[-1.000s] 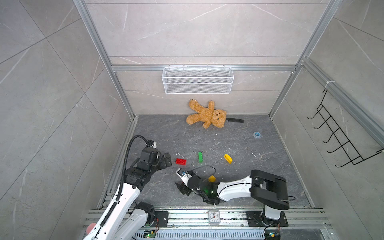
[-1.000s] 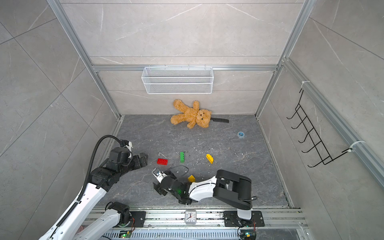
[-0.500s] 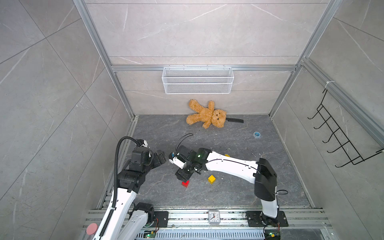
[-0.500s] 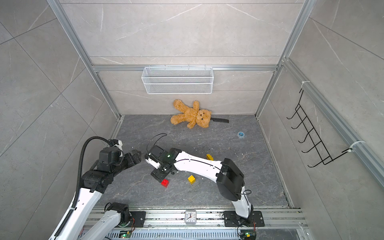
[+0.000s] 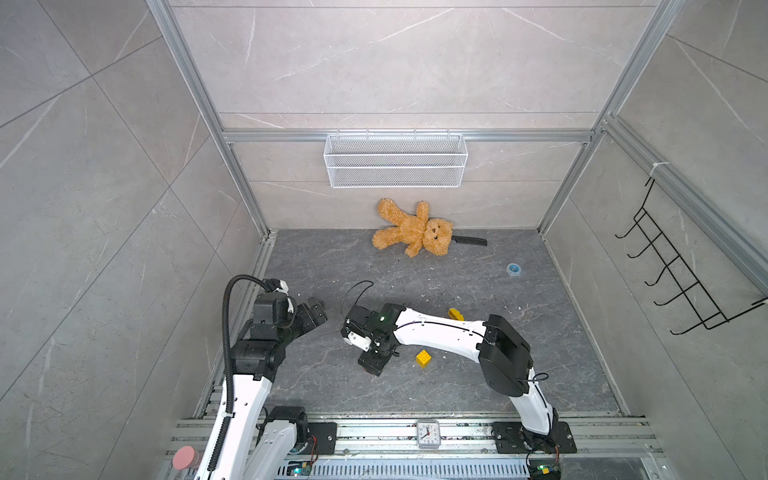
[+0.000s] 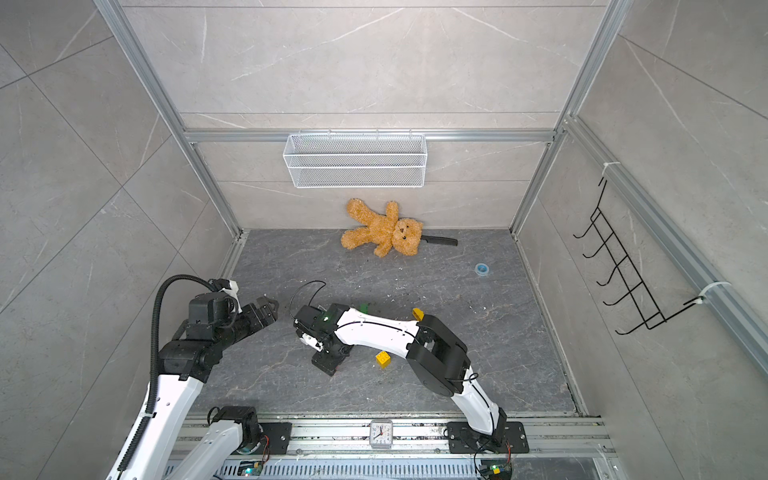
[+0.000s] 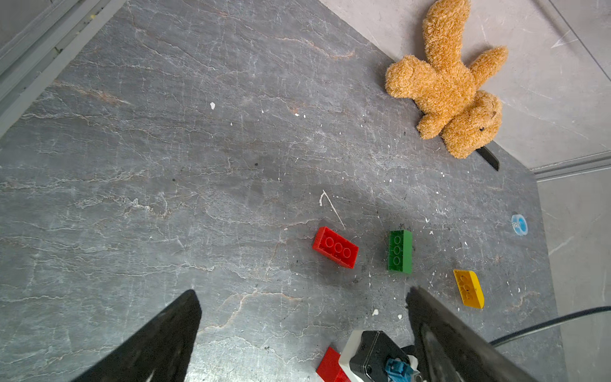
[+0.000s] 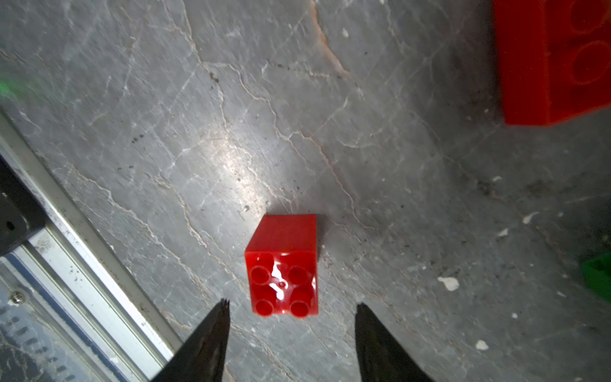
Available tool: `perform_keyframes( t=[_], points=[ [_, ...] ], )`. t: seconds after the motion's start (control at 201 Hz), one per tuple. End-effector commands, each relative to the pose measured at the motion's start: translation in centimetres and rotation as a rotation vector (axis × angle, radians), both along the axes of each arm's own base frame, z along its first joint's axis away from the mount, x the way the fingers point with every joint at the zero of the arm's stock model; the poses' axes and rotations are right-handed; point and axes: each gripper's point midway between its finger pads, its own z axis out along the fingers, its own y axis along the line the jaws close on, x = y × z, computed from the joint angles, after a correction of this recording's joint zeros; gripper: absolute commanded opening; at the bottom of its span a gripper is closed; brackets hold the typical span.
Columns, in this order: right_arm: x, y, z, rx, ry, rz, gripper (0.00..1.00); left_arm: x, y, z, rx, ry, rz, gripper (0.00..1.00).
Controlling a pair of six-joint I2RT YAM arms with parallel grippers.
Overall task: Assemble an ice cream with lego
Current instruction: Pick up the lego brick from the center of the board.
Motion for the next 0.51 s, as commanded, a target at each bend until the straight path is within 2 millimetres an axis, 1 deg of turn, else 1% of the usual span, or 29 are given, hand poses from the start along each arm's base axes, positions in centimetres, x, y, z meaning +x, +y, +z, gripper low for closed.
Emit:
perform_keyframes(
  t=[0.0,0.239,0.349,0.503],
  points=[
    [0.1,0.8,-1.0,-0.006,-0.015,0.008,0.61,0.4,-0.4,1.2,-0.033,-0.025,-0.016,0.99],
    [0.1,1.3,-2.1,-0.037,-0.036,0.02,0.56,0.1,0.1,2.0,-0.024,-0.033,-0.006,0.99],
    [0.6,1.5,-2.1,-0.034,-0.065,0.005,0.51,0.1,0.3,2.1,-0.021,-0.035,-0.001,0.99],
    [1.0,1.5,-2.1,-0.04,-0.086,-0.014,0.44,0.2,0.0,2.1,-0.032,-0.036,-0.013,1.0]
  ],
)
